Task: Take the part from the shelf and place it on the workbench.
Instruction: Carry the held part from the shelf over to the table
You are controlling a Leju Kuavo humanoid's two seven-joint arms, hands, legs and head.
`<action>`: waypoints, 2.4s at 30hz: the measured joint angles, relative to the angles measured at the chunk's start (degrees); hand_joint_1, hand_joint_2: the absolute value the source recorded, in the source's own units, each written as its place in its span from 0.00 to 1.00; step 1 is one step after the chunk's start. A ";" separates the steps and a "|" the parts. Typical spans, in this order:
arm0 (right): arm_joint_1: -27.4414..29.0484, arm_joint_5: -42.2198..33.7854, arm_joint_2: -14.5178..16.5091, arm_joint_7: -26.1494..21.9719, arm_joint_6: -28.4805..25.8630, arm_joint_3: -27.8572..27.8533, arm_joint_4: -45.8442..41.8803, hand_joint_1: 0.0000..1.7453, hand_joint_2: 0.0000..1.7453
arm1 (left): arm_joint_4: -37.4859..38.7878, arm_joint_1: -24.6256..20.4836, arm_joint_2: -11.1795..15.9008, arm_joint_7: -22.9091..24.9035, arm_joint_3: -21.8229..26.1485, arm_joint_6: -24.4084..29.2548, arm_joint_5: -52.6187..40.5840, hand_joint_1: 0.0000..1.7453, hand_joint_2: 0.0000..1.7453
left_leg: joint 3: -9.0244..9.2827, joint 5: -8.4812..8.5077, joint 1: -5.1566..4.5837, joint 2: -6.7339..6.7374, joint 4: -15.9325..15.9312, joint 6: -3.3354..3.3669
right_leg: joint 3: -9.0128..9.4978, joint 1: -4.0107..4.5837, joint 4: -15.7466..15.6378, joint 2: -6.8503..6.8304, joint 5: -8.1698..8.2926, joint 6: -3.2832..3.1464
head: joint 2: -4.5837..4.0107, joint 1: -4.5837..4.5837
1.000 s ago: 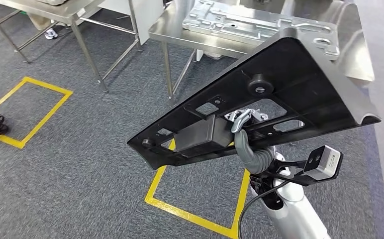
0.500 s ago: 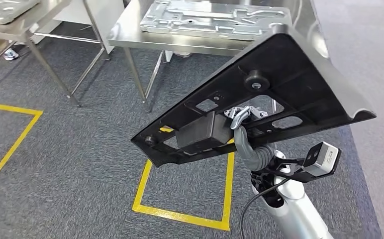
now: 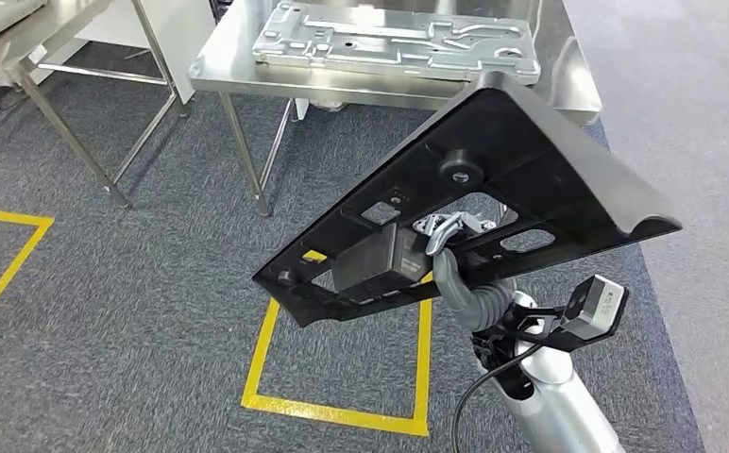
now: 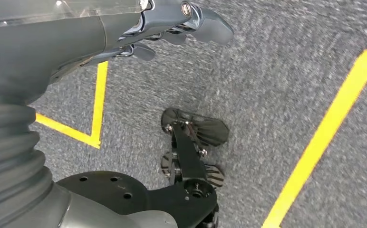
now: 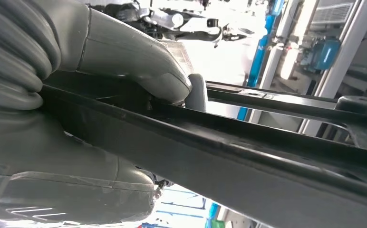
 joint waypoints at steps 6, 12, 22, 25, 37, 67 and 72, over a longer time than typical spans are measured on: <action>0.75 0.03 -0.50 -0.54 0.48 -0.03 0.52 1.00 1.00 | 0.00 0.28 -0.02 -0.42 -0.02 -0.22 0.04 0.00 1.00 | 1.47 -1.62 -0.09 0.21 0.24 -0.22 | -2.44 -0.36 2.64 -0.91 2.50 0.38 | 0.00 0.08; 0.60 0.05 -0.60 -0.57 0.51 -0.07 0.60 1.00 1.00 | 0.00 0.17 0.02 -0.85 -0.01 -0.22 0.15 0.00 1.00 | 3.15 -3.84 -0.38 0.69 0.06 -2.13 | 2.71 0.15 -6.49 -1.24 3.47 -1.60 | 0.00 -0.29; 0.48 0.18 -0.34 -0.62 0.56 0.13 0.94 1.00 1.00 | 0.01 0.73 0.10 -0.95 -0.03 -0.07 0.42 0.00 1.00 | -8.41 1.91 -0.30 0.40 9.72 -2.25 | 10.71 0.07 -7.24 -0.21 -2.50 -2.54 | 0.00 -1.08; 0.46 0.21 -0.24 -0.46 0.57 0.22 1.14 1.00 1.00 | 0.02 0.85 0.27 -0.82 -0.03 0.09 0.52 0.00 1.00 | -6.31 3.59 -1.00 0.11 4.40 -0.69 | 12.24 0.02 -8.06 -0.01 -3.72 -1.60 | 0.00 -1.01; 0.87 0.34 -0.24 -0.78 0.97 0.19 2.07 1.00 1.00 | 0.01 1.14 0.26 -1.05 -0.05 0.19 0.52 0.00 1.00 | 3.76 -2.93 -0.28 -0.29 -0.57 -0.06 | -0.73 -0.72 0.26 -0.89 -1.16 0.96 | 0.00 -1.04; 3.09 -0.02 -0.20 -3.91 2.48 -2.01 -0.80 1.00 1.00 | 0.02 0.79 0.48 -1.62 -1.16 -0.12 0.52 0.00 1.00 | 0.25 -0.85 -0.92 0.53 1.43 1.07 | -0.26 0.13 3.80 -0.68 -1.94 -0.04 | 0.00 -1.28; 3.11 0.66 -0.19 -2.11 1.55 -2.59 -1.59 1.00 1.00 | 0.02 0.53 0.47 -1.81 -1.38 -0.29 0.52 0.00 1.00 | 2.21 -2.26 -1.10 0.74 1.56 -0.20 | 2.75 1.07 -6.46 -1.44 2.25 -1.95 | 0.00 -1.53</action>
